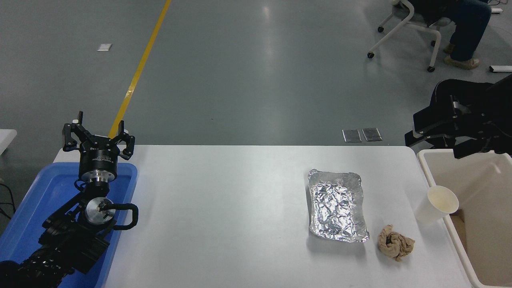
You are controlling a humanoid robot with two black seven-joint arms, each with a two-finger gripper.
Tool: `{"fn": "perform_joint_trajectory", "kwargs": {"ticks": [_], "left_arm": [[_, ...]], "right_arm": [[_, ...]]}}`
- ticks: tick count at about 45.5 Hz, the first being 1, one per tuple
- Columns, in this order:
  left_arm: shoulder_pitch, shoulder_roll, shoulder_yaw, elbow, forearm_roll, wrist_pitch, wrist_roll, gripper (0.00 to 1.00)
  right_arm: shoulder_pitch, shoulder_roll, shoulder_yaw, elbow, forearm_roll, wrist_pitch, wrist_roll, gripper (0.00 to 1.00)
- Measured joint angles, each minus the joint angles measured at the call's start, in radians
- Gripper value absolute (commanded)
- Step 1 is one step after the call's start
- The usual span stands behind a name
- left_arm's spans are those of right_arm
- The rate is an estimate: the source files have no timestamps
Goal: Pick up paper cup place in dustbin
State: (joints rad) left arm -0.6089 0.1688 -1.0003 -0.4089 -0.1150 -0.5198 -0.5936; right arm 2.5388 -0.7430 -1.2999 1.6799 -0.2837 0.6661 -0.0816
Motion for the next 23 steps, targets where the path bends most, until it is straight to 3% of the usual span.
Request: {"fn": "perform_joint_trajectory", "kwargs": {"ticks": [23], "left_arm": [[0.000,0.000,0.000,0.001,0.000,0.000,0.000,0.99]], "right_arm": [[-0.610,-0.023,0.093,-0.371,-0.079,-0.278,0.003,0.92]]}}
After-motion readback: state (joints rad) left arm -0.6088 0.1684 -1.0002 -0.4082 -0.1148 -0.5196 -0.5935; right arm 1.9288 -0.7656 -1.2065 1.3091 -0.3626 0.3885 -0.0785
